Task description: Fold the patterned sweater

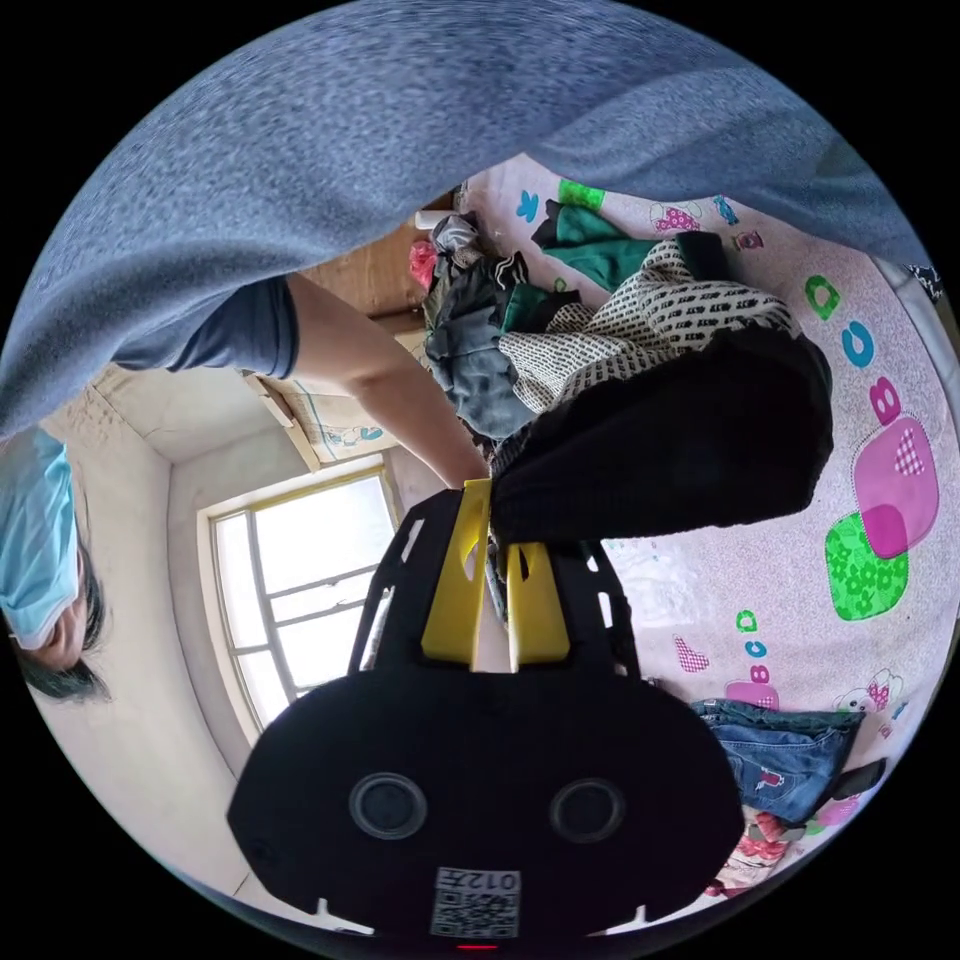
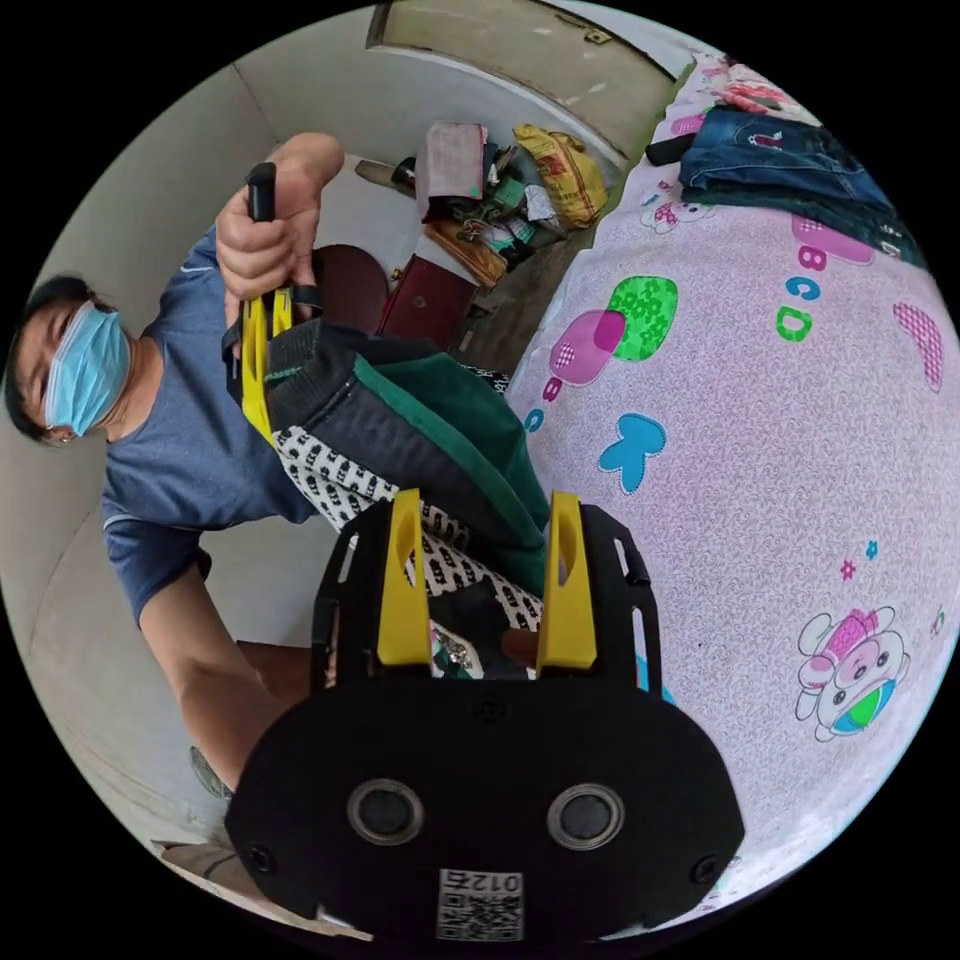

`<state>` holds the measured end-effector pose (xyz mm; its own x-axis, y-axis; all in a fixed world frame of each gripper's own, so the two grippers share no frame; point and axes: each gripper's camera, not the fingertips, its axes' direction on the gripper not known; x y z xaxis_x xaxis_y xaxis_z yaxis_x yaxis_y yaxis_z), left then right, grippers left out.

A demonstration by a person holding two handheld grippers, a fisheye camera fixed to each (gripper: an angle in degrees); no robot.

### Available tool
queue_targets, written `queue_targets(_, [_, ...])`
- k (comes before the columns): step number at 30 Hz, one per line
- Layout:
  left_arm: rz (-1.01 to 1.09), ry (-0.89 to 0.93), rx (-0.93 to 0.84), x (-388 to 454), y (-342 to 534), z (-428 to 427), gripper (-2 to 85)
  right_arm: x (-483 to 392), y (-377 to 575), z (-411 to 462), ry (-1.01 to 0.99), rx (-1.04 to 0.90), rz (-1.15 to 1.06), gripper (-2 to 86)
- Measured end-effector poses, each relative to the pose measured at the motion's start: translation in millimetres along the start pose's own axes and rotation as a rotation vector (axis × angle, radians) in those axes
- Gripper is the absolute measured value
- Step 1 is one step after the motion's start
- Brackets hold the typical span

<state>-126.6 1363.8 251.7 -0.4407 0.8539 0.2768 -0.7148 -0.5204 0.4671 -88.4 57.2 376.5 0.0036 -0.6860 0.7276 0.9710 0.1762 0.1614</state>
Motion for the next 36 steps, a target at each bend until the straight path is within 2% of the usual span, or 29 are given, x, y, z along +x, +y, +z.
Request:
queue_targets(2, [-0.002, 0.000, -0.014, -1.5, 2.7, -4.7, -0.5, -4.7, 7.8, -10.7, -0.002, 0.030, 0.002, 4.9])
queue_targets(4, [-0.006, -0.002, -0.035, -3.1, 5.3, -10.7, -0.5, -21.9, 23.8, -27.5, 0.060, 0.118, 0.022, 3.5])
queue_targets(7, [-0.045, -0.018, -0.085, -11.8, 13.7, -18.4, -0.5, -76.6, 68.2, -61.9, 0.287, 0.347, 0.132, 2.4])
queue_targets(9, [-0.094, -0.062, -0.145, -29.2, 26.6, -18.2, -0.5, -144.4, 112.2, -88.5, 0.466, 0.556, 0.220, 2.0])
queue_targets(10, [-0.105, -0.077, -0.160, -35.5, 30.3, -17.4, -0.5, -164.8, 121.8, -94.4, 0.511, 0.601, 0.236, 2.0])
queue_targets(12, [-0.158, -0.168, -0.187, -71.2, 45.3, -17.3, -0.4, -256.3, 147.3, -116.0, 0.726, 0.733, 0.305, 1.9])
queue_targets(16, [-0.214, -0.309, -0.222, -137.4, 60.9, -24.3, -0.1, -401.4, 153.4, -140.8, 1.127, 0.836, 0.441, 1.7])
queue_targets(18, [-0.313, -0.370, -0.272, -175.9, 70.4, -35.5, 0.3, -488.1, 154.3, -150.7, 1.325, 0.912, 0.502, 1.7])
queue_targets(22, [-0.589, -0.491, -0.376, -207.0, 97.9, -65.1, 1.7, -596.7, 152.9, -149.7, 1.513, 1.018, 0.508, 1.6])
queue_targets(24, [-0.901, -0.364, -0.392, -208.7, 129.1, -87.1, 3.9, -635.2, 142.8, -141.0, 1.630, 0.987, 0.588, 1.5])
queue_targets(27, [-1.199, -0.058, -0.317, -172.2, 155.5, -96.5, 6.8, -673.3, 141.4, -128.2, 1.716, 1.006, 0.622, 1.4])
queue_targets(28, [-1.250, -0.029, -0.310, -162.2, 157.6, -96.6, 7.4, -681.4, 142.4, -125.8, 1.721, 1.019, 0.617, 1.4])
queue_targets(30, [-1.417, 0.191, -0.270, -127.2, 159.3, -86.7, 10.3, -713.7, 147.3, -119.1, 1.727, 1.065, 0.611, 1.3])
queue_targets(31, [-1.458, 0.246, -0.257, -120.3, 158.9, -83.0, 11.0, -721.6, 148.9, -118.0, 1.725, 1.077, 0.615, 1.3])
queue_targets(36, [-1.779, 0.643, -0.034, -95.5, 161.9, -48.5, 16.6, -786.0, 162.3, -102.9, 1.703, 1.143, 0.633, 1.4])
